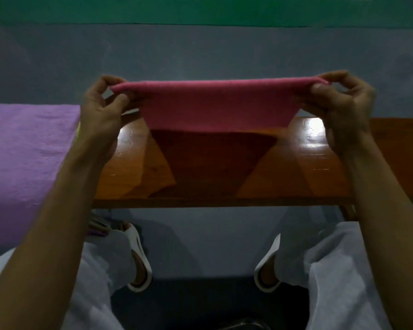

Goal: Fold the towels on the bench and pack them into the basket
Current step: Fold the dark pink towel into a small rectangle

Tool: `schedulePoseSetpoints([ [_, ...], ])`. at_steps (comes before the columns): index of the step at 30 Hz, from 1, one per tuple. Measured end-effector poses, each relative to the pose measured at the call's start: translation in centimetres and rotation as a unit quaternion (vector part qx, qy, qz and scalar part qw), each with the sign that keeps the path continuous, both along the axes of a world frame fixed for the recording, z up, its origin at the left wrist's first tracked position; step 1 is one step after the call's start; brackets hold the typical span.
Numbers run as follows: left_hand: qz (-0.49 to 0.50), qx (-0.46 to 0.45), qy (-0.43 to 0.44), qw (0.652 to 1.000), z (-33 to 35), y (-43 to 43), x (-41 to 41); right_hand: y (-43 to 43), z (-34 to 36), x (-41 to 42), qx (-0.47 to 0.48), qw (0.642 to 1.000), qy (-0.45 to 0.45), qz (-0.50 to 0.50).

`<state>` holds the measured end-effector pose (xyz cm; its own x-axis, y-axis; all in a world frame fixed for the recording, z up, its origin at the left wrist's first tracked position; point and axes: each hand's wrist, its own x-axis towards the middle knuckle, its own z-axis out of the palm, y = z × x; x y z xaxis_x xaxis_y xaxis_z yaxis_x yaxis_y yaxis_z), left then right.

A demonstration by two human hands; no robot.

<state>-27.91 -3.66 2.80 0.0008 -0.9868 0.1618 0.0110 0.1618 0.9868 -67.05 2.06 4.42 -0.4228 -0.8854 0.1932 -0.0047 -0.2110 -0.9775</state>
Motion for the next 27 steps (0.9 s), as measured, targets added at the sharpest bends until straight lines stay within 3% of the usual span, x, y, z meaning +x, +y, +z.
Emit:
schedulePoseSetpoints([
  [2, 0.001, -0.001, -0.031, 1.0, 0.3, 0.7, 0.7, 0.6, 0.0, -0.2, -0.003, 1.0, -0.009, 0.008],
  [4, -0.021, -0.011, -0.149, 0.989, -0.2, 1.4, 1.7, 1.4, -0.9, -0.5, 0.044, 0.997, 0.063, 0.004],
  [7, -0.106, -0.013, -0.332, 0.937, -1.9, 1.9, 2.9, 2.6, -2.3, -0.7, 0.177, 0.969, 0.163, 0.058],
  [10, -0.209, 0.089, -0.429, 0.874, -2.7, 2.5, 3.2, 3.3, -3.1, -0.5, 0.307, 0.911, 0.254, 0.106],
  [12, -0.265, 0.153, -0.463, 0.832, -3.0, 2.5, 3.3, 3.4, -3.5, -0.5, 0.363, 0.876, 0.294, 0.122],
  [16, -0.322, 0.204, -0.451, 0.807, -2.6, 2.1, 3.5, 3.2, -3.4, -0.6, 0.475, 0.803, 0.321, 0.163],
  [17, -0.326, 0.208, -0.447, 0.807, -2.4, 2.1, 3.5, 3.1, -3.5, -0.8, 0.504, 0.788, 0.316, 0.156],
  [19, -0.263, 0.201, -0.428, 0.841, -2.6, 1.8, 3.2, 2.7, -3.7, -1.0, 0.545, 0.769, 0.316, 0.11],
  [22, -0.062, 0.082, -0.432, 0.896, -4.1, 0.7, 1.9, 1.8, -4.7, -1.6, 0.505, 0.77, 0.39, 0.013],
  [24, 0.0, 0.003, -0.451, 0.893, -5.1, 0.0, 0.7, 0.6, -5.5, -1.7, 0.411, 0.787, 0.46, -0.031],
  [27, -0.009, -0.028, -0.49, 0.871, -6.5, -1.0, -0.7, -1.2, -6.5, -0.9, 0.277, 0.819, 0.502, -0.029],
])
